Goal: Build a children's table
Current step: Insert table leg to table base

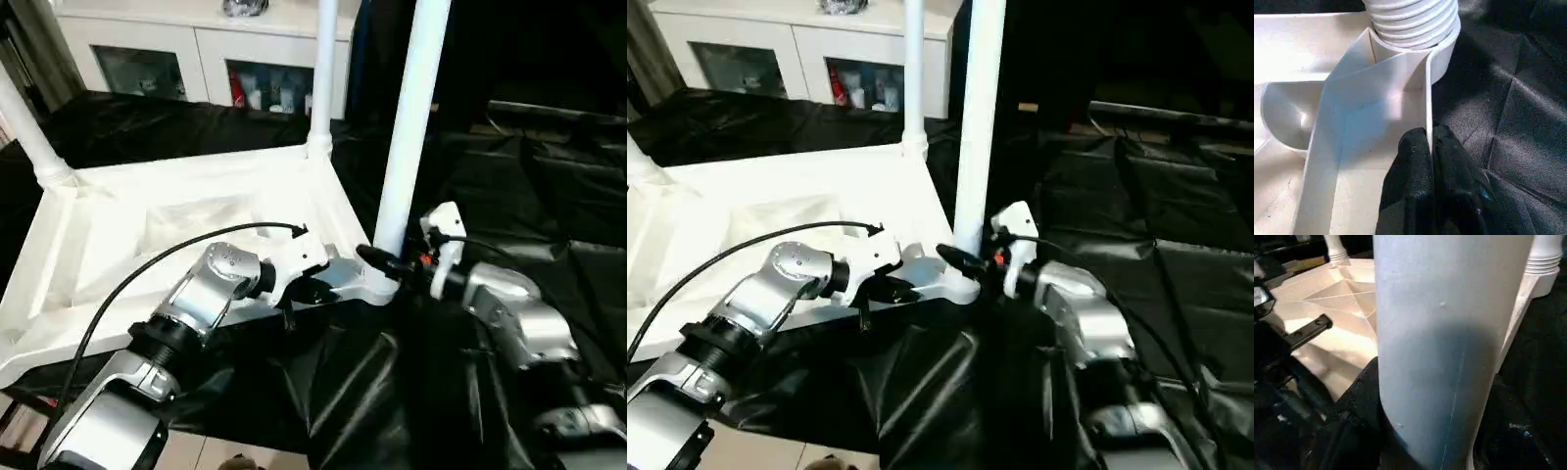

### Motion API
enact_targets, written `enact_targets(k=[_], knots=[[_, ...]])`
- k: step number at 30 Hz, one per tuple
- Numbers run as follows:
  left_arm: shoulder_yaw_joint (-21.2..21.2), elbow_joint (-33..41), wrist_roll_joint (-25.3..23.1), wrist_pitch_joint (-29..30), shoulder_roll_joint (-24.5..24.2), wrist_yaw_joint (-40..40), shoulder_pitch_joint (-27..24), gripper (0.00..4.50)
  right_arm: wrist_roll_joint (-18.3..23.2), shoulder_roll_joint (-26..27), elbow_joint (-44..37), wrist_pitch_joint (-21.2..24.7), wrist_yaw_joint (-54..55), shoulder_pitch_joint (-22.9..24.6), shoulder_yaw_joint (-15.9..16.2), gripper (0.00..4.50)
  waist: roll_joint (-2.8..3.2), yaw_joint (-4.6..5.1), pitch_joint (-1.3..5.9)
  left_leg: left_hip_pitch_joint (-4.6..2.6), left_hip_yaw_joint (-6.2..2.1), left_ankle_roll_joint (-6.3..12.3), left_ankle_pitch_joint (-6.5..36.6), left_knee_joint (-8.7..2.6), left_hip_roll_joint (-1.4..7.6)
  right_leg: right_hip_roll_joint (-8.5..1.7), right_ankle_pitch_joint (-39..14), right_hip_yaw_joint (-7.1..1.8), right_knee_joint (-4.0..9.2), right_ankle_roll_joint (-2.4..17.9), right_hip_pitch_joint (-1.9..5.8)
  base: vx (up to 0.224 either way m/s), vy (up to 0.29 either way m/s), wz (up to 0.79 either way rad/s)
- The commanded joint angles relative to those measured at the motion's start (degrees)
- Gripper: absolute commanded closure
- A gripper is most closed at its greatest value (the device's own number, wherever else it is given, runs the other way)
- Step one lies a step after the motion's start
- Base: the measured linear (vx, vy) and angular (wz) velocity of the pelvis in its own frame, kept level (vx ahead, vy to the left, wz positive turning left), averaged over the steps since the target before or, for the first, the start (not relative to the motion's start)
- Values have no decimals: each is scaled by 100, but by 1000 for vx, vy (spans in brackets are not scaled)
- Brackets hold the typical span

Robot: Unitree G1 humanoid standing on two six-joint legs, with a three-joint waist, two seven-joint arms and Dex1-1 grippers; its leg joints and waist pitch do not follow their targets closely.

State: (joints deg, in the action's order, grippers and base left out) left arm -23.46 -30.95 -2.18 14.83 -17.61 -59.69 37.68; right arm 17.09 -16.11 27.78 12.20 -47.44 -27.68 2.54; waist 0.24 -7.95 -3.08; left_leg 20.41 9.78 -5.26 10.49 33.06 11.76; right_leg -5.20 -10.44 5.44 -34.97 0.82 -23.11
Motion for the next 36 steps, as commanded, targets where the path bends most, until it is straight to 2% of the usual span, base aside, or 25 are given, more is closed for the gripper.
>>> enact_targets(k=[1,2,7,10,11,12,13,15,16,17,20,21,22,24,26,27,28,31,36], knots=[[-111,-12,-149,66,-41,-18,-86,450,-104,118,213,-73,113,-114,-16,255,-47,-7,390,22,-12,201,842,-355,126,-360,-1095,-292,406,1113,346,0,0,0],[-111,-11,-150,67,-41,-17,-86,450,-103,123,222,-74,116,-118,-20,255,-29,-9,388,20,-15,197,862,-358,127,-364,-1114,-291,408,1115,347,0,0,0],[-104,7,-160,81,-62,-24,-89,450,31,230,499,-118,151,-162,-190,255,-22,6,377,8,-19,155,1068,-372,128,-373,-1454,-292,449,1042,337,0,0,0],[-98,-3,-165,79,-68,-28,-85,450,149,265,574,-112,128,-123,-296,255,-19,5,385,4,-24,165,1031,-375,137,-368,-1362,-292,436,1070,338,0,0,0],[-95,-1,-168,79,-77,-31,-85,450,204,281,590,-108,134,-90,-350,255,14,0,389,3,-28,162,1021,-372,135,-364,-1302,-291,427,1089,335,0,0,0],[-91,-2,-173,79,-86,-36,-82,450,263,297,612,-105,150,-33,-429,255,-4,8,392,7,-24,167,1009,-369,134,-361,-1198,-291,424,1120,341,0,0,0],[-86,-1,-175,82,-96,-42,-77,450,336,318,593,-100,163,66,-512,255,27,-2,391,-1,-25,171,1040,-369,136,-364,-1147,-293,422,1157,336,0,0,0],[-80,0,-177,85,-105,-49,-71,450,405,344,550,-100,182,189,-591,255,14,-12,398,3,-22,187,1021,-367,137,-362,-1032,-294,413,1192,346,0,0,0],[-74,-31,-186,77,-110,-46,-48,450,460,386,492,-171,242,418,-699,255,55,-24,407,-3,-32,181,998,-365,138,-364,-967,-289,396,1220,347,0,0,0],[-73,-37,-187,75,-110,-45,-44,450,468,394,482,-184,253,454,-714,256,41,-20,398,-5,-21,192,1016,-366,142,-355,-945,-292,412,1216,337,0,0,0],[-69,-81,-197,59,-109,-38,-18,450,529,494,389,-325,353,778,-834,256,72,-49,408,-11,-31,180,1041,-370,144,-359,-836,-289,398,1246,343,0,0,0],[-69,-88,-198,56,-109,-39,-14,450,546,515,378,-349,364,822,-851,256,59,-36,397,-6,-31,169,1126,-381,139,-353,-924,-284,410,1239,347,0,0,0],[-69,-87,-197,57,-113,-42,-14,450,561,538,356,-376,377,876,-865,256,116,-49,392,-14,-38,140,1239,-385,140,-369,-1100,-283,428,1221,340,0,0,0],[-71,-92,-198,54,-115,-46,-10,450,569,569,342,-420,398,940,-887,256,95,-43,375,-24,-37,102,1402,-405,138,-367,-1355,-284,474,1148,339,0,0,0],[-75,-127,-208,44,-114,-58,17,450,592,656,353,-588,474,1105,-962,256,135,-50,369,-38,-49,58,1577,-420,147,-385,-1573,-287,501,1085,324,0,0,0],[-75,-149,-213,37,-115,-65,31,450,595,694,343,-675,502,1182,-984,256,119,-42,373,-39,-56,44,1595,-429,146,-374,-1568,-285,500,1072,332,0,0,0],[-76,-161,-218,31,-119,-70,38,450,598,722,331,-740,529,1242,-1002,256,134,-48,375,-37,-58,41,1575,-430,148,-373,-1519,-287,493,1073,327,0,0,0],[-80,-216,-225,14,-118,-70,70,450,618,777,305,-908,620,1385,-1050,256,122,-41,382,-19,-52,85,1508,-425,138,-364,-1370,-287,484,1107,338,0,0,0],[-75,-269,-225,-2,-111,-56,100,450,596,833,361,-1138,618,1547,-1080,256,146,-43,371,-18,-56,131,1578,-438,136,-379,-1837,-284,537,959,326,0,0,0]])
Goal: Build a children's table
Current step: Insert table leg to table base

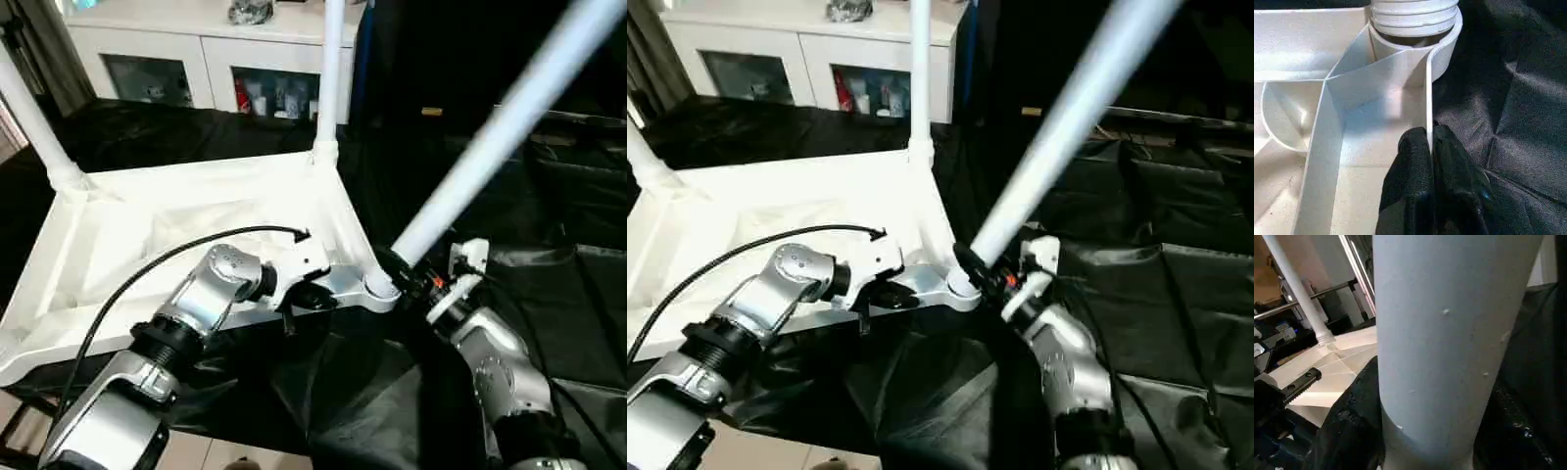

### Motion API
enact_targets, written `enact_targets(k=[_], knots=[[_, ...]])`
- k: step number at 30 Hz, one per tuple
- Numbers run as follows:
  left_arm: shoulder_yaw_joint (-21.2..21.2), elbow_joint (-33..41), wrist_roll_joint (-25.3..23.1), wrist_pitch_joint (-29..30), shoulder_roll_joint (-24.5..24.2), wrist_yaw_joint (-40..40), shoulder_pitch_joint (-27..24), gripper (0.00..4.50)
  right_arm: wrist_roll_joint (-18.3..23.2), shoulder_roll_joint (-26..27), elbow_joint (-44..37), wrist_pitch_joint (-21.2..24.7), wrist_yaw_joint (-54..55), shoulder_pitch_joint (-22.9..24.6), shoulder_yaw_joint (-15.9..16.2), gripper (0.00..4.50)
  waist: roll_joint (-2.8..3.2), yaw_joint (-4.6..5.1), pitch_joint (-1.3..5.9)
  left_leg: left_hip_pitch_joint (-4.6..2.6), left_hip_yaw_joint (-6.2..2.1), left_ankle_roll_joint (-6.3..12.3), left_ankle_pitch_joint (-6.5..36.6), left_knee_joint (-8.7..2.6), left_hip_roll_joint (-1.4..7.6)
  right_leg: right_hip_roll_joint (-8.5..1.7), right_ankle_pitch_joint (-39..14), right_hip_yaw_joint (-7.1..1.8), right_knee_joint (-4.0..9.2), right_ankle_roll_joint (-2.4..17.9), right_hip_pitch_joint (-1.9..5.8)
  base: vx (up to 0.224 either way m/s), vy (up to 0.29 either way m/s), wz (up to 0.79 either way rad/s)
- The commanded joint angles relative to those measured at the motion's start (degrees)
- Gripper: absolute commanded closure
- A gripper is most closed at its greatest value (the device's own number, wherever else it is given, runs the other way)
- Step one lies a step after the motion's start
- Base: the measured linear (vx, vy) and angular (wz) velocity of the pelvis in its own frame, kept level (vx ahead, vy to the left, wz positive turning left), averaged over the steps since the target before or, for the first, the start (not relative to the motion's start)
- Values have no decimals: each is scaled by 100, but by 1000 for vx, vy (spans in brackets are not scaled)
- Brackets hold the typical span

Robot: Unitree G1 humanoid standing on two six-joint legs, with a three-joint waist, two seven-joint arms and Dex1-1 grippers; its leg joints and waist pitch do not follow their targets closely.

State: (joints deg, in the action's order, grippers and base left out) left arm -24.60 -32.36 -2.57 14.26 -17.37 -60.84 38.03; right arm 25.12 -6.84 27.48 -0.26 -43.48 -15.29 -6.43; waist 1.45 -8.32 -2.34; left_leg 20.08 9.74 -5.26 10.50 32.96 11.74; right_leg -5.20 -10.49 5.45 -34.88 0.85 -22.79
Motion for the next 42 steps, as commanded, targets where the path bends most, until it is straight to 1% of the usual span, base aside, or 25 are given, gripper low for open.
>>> enact_targets(k=[1,4,5,6,8,9,11,12,15,17,18,20,21,22,24,27,29,30,31,33,34,35,36,38,42], knots=[[40,-122,-186,56,-138,59,60,450,-229,-91,375,74,227,338,-169,256,25,-5,301,19,-53,133,1571,-426,136,-377,-1861,-288,531,933,292,0,0,0],[41,-115,-186,56,-142,56,45,450,-395,-155,256,-86,279,426,-60,256,35,-10,311,14,-52,122,1560,-430,143,-370,-1763,-291,528,928,284,0,0,0],[42,-108,-183,53,-146,52,34,450,-617,-265,160,-230,310,465,103,256,32,-11,309,18,-54,128,1539,-435,146,-366,-1708,-289,519,937,284,0,0,0],[42,-108,-183,52,-146,52,34,450,-625,-269,156,-235,310,466,110,256,34,-12,307,23,-56,120,1532,-437,145,-363,-1702,-287,520,928,287,0,0,0],[37,-101,-179,51,-147,54,24,450,-910,-413,2,-361,257,516,352,256,22,-12,305,26,-48,120,1493,-432,135,-359,-1697,-289,521,895,291,0,0,0],[35,-103,-176,50,-144,60,21,450,-1015,-475,-102,-378,209,534,461,256,-10,-6,301,29,-40,136,1486,-432,130,-358,-1741,-291,531,869,293,0,0,0],[33,-105,-167,50,-134,74,13,450,-1211,-585,-277,-413,146,556,649,256,0,-21,297,34,-43,146,1453,-430,131,-355,-1793,-296,531,828,294,0,0,0],[35,-107,-164,51,-121,89,6,450,-1258,-608,-348,-402,130,558,705,256,-49,-15,293,30,-41,167,1450,-436,136,-351,-1792,-297,527,818,293,0,0,0],[39,-103,-159,54,-94,116,-11,450,-1298,-615,-404,-393,171,543,765,256,-30,-12,294,25,-41,186,1471,-437,136,-365,-1859,-301,536,820,283,0,0,0],[43,-99,-156,56,-83,130,-21,450,-1307,-628,-421,-394,198,528,805,256,-42,-11,290,22,-40,204,1478,-440,141,-368,-1927,-303,542,815,273,0,0,0],[45,-101,-153,55,-73,142,-28,450,-1313,-642,-423,-386,187,507,837,256,-85,-3,287,26,-36,210,1466,-440,141,-363,-1927,-303,541,807,275,0,0,0],[46,-105,-148,47,-64,151,-34,450,-1312,-678,-399,-301,130,443,899,256,-66,-3,284,32,-37,209,1460,-441,138,-368,-1970,-306,544,784,275,0,0,0],[46,-105,-148,47,-64,151,-34,450,-1311,-679,-397,-294,127,439,901,256,-92,5,283,27,-36,213,1460,-445,138,-362,-1988,-302,546,773,275,0,0,0],[48,-101,-135,31,-61,137,-40,450,-1321,-715,-330,-163,29,337,969,256,-75,7,281,31,-39,220,1449,-444,139,-365,-2001,-303,545,771,276,0,0,0],[38,-81,-117,-2,-67,75,-43,450,-1364,-763,-180,-73,-127,172,1058,256,-99,15,283,28,-32,229,1479,-438,134,-366,-2049,-302,555,765,277,0,0,0],[12,-47,-105,-16,-76,-5,-38,450,-1393,-823,84,2,-380,-103,1160,256,-97,29,279,40,-32,239,1457,-433,129,-370,-2113,-302,558,750,278,0,0,0],[-29,69,-75,-18,-96,-132,-66,450,-1386,-895,405,164,-768,-426,1259,256,-130,35,284,30,-32,258,1436,-433,134,-366,-2120,-294,551,780,278,0,0,0],[-38,95,-70,-20,-102,-158,-73,450,-1398,-909,469,182,-820,-482,1277,256,-113,39,279,32,-33,254,1440,-433,137,-366,-2112,-296,552,807,273,0,0,0],[-55,184,-59,9,-120,-201,-99,450,-1492,-962,626,105,-929,-595,1346,256,-138,38,291,28,-33,234,1441,-431,150,-378,-2042,-299,539,835,271,0,0,0],[-68,256,-51,34,-134,-231,-120,450,-1561,-1003,737,37,-1010,-675,1399,256,-132,46,297,33,-34,220,1388,-431,155,-369,-1806,-300,510,902,280,0,0,0],[-85,455,-23,90,-167,-280,-176,450,-1569,-1075,862,-13,-1208,-799,1456,256,-222,61,300,54,-30,250,1334,-426,149,-368,-1702,-295,487,933,301,0,0,0],[-91,575,-7,132,-186,-300,-211,450,-1533,-1106,895,-21,-1309,-842,1463,256,-191,50,309,46,-36,253,1311,-426,153,-375,-1665,-294,470,958,303,0,0,0],[-93,611,-2,140,-192,-306,-222,450,-1519,-1113,895,-29,-1341,-846,1461,256,-185,62,305,42,-29,280,1265,-419,156,-369,-1577,-299,473,984,292,0,0,0],[-94,985,102,94,-262,-432,-358,450,-1412,-1182,898,-80,-1670,-843,1454,256,-213,62,267,42,-16,316,1257,-426,153,-366,-1547,-304,488,996,275,0,0,0],[-101,1202,170,91,-309,-539,-448,450,-1421,-1229,954,-190,-1869,-836,1476,256,-219,64,262,34,-12,367,1166,-422,158,-344,-1208,-300,450,1125,283,0,0,0]])
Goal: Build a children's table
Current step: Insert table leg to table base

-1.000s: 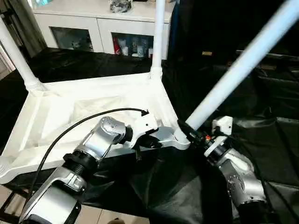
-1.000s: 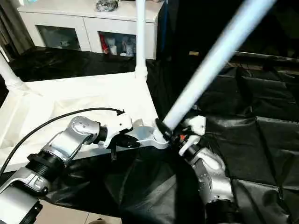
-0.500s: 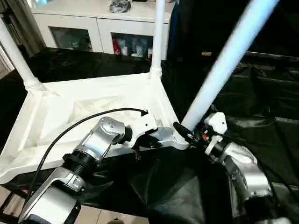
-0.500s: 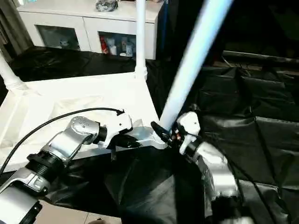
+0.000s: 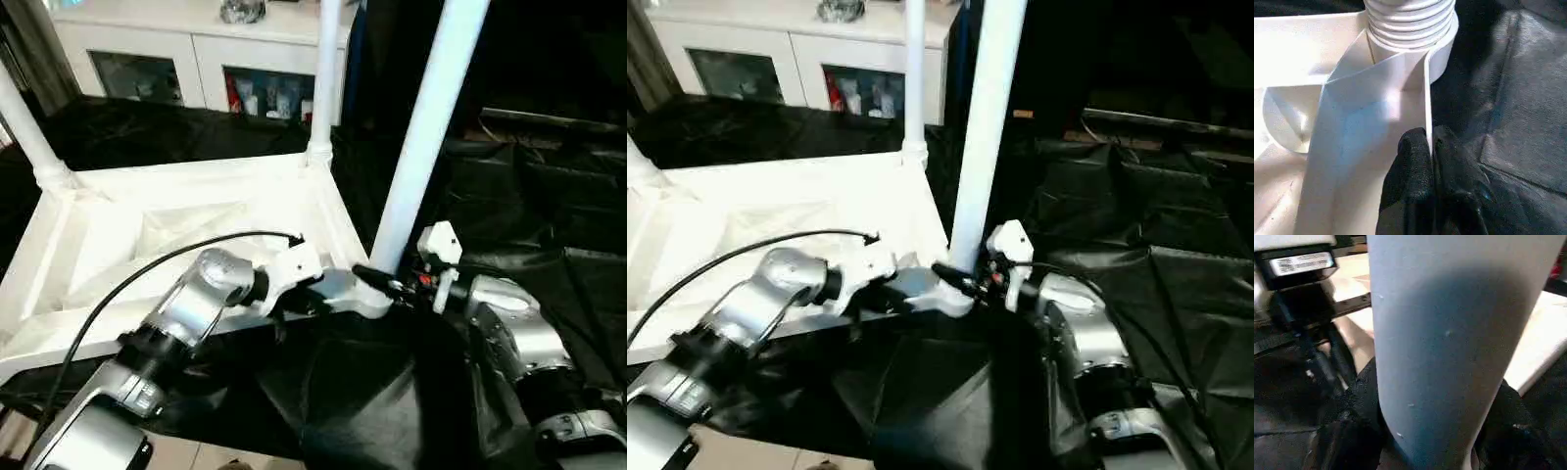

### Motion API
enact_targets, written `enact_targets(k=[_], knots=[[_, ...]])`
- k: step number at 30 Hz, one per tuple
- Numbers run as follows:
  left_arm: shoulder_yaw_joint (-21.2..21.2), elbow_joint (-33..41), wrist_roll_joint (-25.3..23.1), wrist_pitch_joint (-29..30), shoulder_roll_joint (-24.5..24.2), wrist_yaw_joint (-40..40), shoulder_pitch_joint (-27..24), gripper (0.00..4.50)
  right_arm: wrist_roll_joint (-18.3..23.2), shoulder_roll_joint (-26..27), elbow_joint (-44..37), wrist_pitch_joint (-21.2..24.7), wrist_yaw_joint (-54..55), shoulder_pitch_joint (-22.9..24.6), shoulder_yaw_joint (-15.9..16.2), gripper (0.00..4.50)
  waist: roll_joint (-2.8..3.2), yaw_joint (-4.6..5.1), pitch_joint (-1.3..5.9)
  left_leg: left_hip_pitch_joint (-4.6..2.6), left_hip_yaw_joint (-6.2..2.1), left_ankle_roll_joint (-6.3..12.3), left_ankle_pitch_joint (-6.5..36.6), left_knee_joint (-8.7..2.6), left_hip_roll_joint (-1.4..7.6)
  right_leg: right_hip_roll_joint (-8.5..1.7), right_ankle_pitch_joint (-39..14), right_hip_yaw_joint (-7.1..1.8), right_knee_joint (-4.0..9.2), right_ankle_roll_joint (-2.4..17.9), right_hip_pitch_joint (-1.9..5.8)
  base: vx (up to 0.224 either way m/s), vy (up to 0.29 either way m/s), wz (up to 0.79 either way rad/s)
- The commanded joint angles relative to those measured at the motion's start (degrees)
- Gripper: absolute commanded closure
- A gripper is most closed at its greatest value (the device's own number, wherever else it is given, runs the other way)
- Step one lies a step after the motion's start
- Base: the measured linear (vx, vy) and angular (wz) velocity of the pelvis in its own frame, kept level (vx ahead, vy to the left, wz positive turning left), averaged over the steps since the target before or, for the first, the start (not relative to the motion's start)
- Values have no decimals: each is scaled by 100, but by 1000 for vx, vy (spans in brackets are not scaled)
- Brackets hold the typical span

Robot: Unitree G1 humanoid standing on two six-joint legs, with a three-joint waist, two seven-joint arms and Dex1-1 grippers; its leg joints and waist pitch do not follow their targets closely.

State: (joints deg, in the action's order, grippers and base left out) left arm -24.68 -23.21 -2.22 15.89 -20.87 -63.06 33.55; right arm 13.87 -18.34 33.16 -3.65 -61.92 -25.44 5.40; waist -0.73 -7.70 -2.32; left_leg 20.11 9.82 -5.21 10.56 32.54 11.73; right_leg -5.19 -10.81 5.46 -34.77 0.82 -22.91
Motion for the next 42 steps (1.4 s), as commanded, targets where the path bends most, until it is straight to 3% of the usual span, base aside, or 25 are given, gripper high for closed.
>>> enact_targets(k=[1,8,15,19,24,26,30,33,37,42], knots=[[-161,619,203,-14,-84,-510,-130,450,-311,-141,458,30,-262,211,348,256,0,6,249,34,-24,358,1168,-387,163,-351,-1165,-301,437,1143,299,0,0,0],[-303,1154,326,122,-342,-911,-356,450,-301,-178,597,-150,-624,220,355,256,17,52,232,27,-31,362,1252,-407,168,-340,-1247,-295,445,1196,309,0,0,0],[-69,850,192,323,-140,-354,-140,450,-318,-52,773,-215,-279,165,207,256,31,64,224,9,-29,297,1377,-416,163,-340,-1409,-302,474,1186,298,0,0,0],[133,655,208,599,95,75,45,450,-380,122,1014,-207,679,74,-45,256,28,85,201,-2,-44,180,1619,-445,155,-350,-1908,-292,522,1065,289,0,0,0],[297,169,-10,909,532,870,388,450,-525,587,1204,320,2633,3,-353,256,30,152,189,-5,-59,36,1673,-457,130,-343,-2162,-297,566,858,255,0,0,0],[441,-440,-143,1290,1053,1687,703,450,-629,1090,1552,537,3849,-201,-450,256,67,191,191,-16,-59,-56,1709,-452,115,-333,-2189,-290,573,852,233,0,0,0],[455,-1280,-291,1155,1535,2433,1005,450,-604,1605,2144,728,5090,-615,-565,256,70,198,197,-16,-74,-49,1801,-453,100,-340,-2270,-280,597,798,230,0,0,0],[516,-1616,-300,1068,1723,2743,1129,450,-545,1800,2300,793,5380,-772,-624,256,76,207,206,-8,-73,-31,1830,-454,99,-328,-2093,-280,585,779,236,0,0,0],[581,-1870,-351,983,1888,2898,1285,450,-772,1996,2308,830,5557,-898,-546,256,51,195,228,3,-67,4,1825,-460,107,-328,-1919,-285,572,770,247,0,0,0],[625,-2078,-356,840,1905,2904,1362,450,-848,2027,2457,728,5583,-1004,-509,256,36,192,229,-13,-73,8,2001,-480,117,-354,-2248,-281,619,693,236,0,0,0]])
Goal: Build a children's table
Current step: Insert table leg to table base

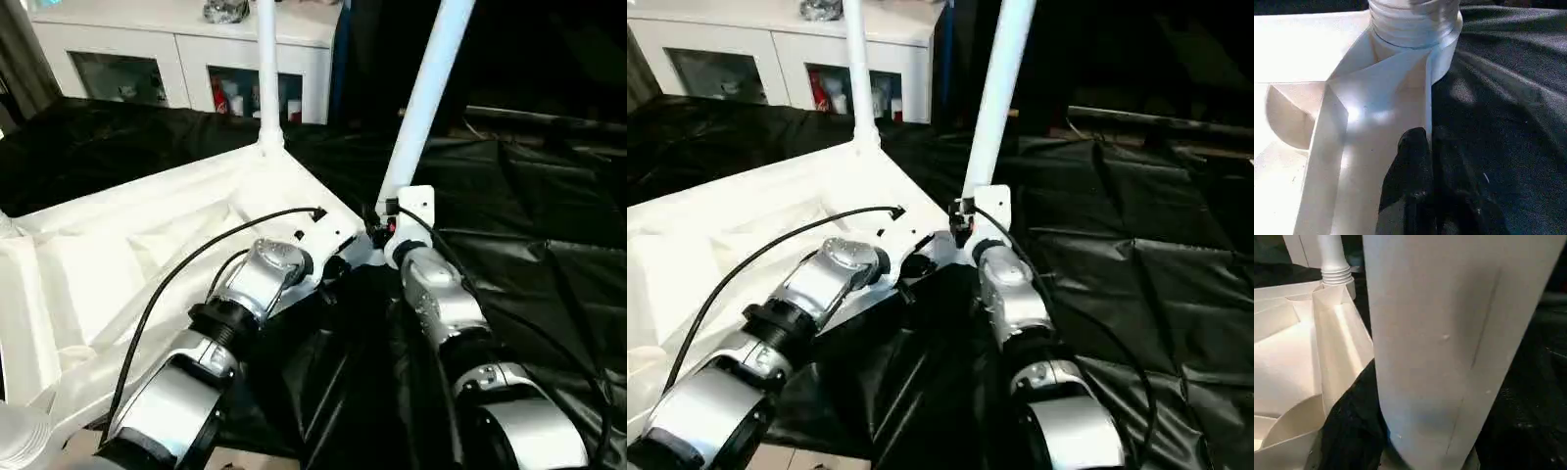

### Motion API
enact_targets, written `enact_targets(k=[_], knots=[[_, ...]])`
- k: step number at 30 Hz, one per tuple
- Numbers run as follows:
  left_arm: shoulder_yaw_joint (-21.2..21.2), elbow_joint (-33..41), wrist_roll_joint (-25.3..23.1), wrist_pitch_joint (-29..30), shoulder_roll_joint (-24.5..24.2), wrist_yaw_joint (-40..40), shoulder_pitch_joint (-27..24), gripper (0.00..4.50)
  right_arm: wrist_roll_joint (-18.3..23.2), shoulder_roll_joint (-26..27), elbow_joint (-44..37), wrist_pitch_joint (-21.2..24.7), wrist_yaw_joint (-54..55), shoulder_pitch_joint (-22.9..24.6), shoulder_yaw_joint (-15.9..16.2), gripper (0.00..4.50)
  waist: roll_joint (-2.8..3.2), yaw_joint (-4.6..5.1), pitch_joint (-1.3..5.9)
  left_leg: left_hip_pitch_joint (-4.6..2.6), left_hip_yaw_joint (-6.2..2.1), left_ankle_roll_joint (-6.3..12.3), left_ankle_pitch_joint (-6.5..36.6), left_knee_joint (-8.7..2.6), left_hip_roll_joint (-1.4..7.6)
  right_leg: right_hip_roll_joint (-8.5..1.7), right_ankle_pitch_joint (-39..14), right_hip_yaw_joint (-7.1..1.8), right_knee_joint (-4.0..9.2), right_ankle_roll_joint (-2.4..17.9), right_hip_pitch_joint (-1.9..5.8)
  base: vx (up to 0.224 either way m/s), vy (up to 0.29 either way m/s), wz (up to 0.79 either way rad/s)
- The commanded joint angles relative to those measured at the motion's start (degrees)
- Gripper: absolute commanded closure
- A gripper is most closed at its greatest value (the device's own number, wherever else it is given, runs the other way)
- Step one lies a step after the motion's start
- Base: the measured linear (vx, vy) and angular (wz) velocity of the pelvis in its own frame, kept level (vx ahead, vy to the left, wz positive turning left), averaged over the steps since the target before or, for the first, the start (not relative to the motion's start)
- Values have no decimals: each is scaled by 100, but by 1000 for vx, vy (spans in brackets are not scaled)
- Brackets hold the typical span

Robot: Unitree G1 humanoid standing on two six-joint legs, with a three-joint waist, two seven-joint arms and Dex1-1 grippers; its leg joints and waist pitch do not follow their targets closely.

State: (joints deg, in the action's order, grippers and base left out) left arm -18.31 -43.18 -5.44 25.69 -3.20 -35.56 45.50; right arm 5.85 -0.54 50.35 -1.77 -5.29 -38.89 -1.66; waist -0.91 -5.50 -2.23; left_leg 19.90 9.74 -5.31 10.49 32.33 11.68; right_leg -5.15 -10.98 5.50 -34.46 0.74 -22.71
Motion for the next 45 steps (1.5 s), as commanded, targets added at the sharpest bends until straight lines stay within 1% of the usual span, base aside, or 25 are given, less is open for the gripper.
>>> enact_targets(k=[1,6,7,9,11,12,13,14,17,19,21,22,23,26,27,28,31,33,34,37,38,40,43,44,45], knots=[[-1,-140,-32,-194,144,152,184,450,-145,228,776,473,-83,296,294,256,50,-31,224,0,-65,16,2015,-460,123,-364,-2279,-285,593,688,208,0,0,0],[18,-204,-39,-265,155,123,199,450,-242,245,813,377,-155,232,270,256,40,-24,222,12,-67,10,2030,-470,131,-374,-2292,-292,598,689,209,0,0,0],[21,-202,-39,-281,154,103,195,450,-251,242,812,348,-202,214,263,221,34,-26,227,7,-67,11,2026,-469,133,-376,-2301,-292,598,685,207,0,0,0],[25,-206,-36,-319,148,60,192,450,-231,241,803,315,-284,186,239,186,39,-28,226,9,-64,20,2015,-469,134,-380,-2301,-297,601,686,201,0,0,0],[9,-189,-35,-363,134,1,179,450,-193,230,764,277,-390,158,218,181,35,-28,226,12,-59,33,1986,-468,131,-378,-2287,-298,604,698,204,0,0,0],[0,-186,-35,-408,125,-39,171,450,-203,223,748,246,-441,143,208,170,31,-27,229,30,-65,44,1956,-470,131,-379,-2271,-297,593,691,219,0,0,0],[-4,-180,-32,-444,115,-76,162,450,-215,210,726,200,-507,126,199,150,32,-29,231,22,-61,50,1931,-468,135,-382,-2256,-300,596,695,210,0,0,0],[-4,-179,-31,-452,113,-84,159,450,-220,207,721,185,-524,121,196,150,34,-28,233,23,-61,50,1913,-468,137,-381,-2225,-302,591,708,210,0,0,0],[-22,-123,-26,-520,73,-208,125,450,-212,164,646,14,-682,81,193,136,37,-28,245,39,-55,62,1787,-464,145,-377,-1960,-306,562,790,226,0,0,0],[-28,-101,-23,-542,58,-248,115,450,-183,144,596,-63,-742,69,173,101,26,-24,247,44,-46,82,1726,-457,144,-375,-1805,-308,543,853,236,0,0,0],[-46,-69,-34,-592,30,-295,105,450,-161,110,527,-157,-819,55,144,97,32,-30,257,50,-39,125,1584,-447,146,-377,-1596,-311,519,936,250,0,0,0],[-59,-61,-44,-628,15,-319,104,450,-154,91,497,-206,-862,48,136,75,19,-31,265,53,-34,144,1486,-438,147,-375,-1447,-311,496,982,259,0,0,0],[-67,-28,-42,-628,-4,-360,89,450,-133,67,443,-229,-929,48,120,63,25,-35,267,51,-29,157,1446,-436,147,-373,-1382,-311,491,1005,263,0,0,0],[-96,127,-33,-668,-98,-560,15,450,-194,-82,191,-361,-1133,79,164,44,6,-41,272,61,-19,230,1268,-420,146,-376,-1171,-309,469,1070,286,0,0,0],[-107,154,-38,-692,-122,-602,2,450,-224,-130,133,-406,-1168,90,188,30,2,-52,295,57,-11,265,1120,-399,151,-380,-968,-312,445,1116,292,0,0,0],[-113,212,-32,-714,-161,-674,-37,450,-264,-227,16,-478,-1252,121,215,30,7,-55,300,65,-7,306,959,-385,146,-368,-704,-310,411,1193,299,0,0,0],[-149,317,-18,-785,-226,-835,-115,450,-248,-364,-193,-488,-1454,198,233,30,-22,-80,310,72,5,426,712,-356,144,-364,-353,-303,369,1290,326,0,0,0],[-187,422,-20,-843,-295,-955,-187,450,-187,-490,-422,-426,-1729,303,251,30,-13,-102,312,69,16,520,572,-331,142,-357,-122,-306,347,1346,323,0,0,0],[-194,496,-4,-807,-329,-1011,-231,450,-170,-568,-544,-382,-1873,367,273,30,-27,-114,309,71,18,569,533,-332,150,-357,-42,-305,334,1375,326,0,0,0],[-205,658,23,-767,-404,-1128,-326,450,-114,-720,-789,-293,-2196,508,298,30,-21,-127,307,57,17,562,574,-334,150,-361,-160,-301,338,1389,324,0,0,0],[-213,732,33,-765,-441,-1187,-370,450,-77,-786,-902,-255,-2342,573,303,30,-37,-133,298,60,17,568,617,-334,155,-362,-223,-304,345,1370,331,0,0,0],[-227,845,42,-771,-513,-1283,-438,450,-1,-919,-1118,-163,-2620,689,339,30,-38,-146,308,60,16,590,575,-323,161,-361,-165,-308,333,1354,335,0,0,0],[-246,1040,60,-832,-685,-1476,-584,450,238,-1265,-1687,12,-3343,1001,412,30,-49,-167,299,61,16,653,550,-319,158,-347,-101,-306,333,1338,342,0,0,0],[-242,1163,119,-864,-757,-1635,-678,450,371,-1426,-1960,162,-3667,1156,412,30,-46,-175,295,69,16,650,634,-318,153,-350,-197,-303,346,1323,344,0,0,0],[-242,1163,119,-864,-757,-1635,-678,450,371,-1426,-1960,162,-3667,1156,412,30,-54,-174,296,71,17,642,675,-319,152,-354,-259,-302,349,1309,348,0,0,0]])
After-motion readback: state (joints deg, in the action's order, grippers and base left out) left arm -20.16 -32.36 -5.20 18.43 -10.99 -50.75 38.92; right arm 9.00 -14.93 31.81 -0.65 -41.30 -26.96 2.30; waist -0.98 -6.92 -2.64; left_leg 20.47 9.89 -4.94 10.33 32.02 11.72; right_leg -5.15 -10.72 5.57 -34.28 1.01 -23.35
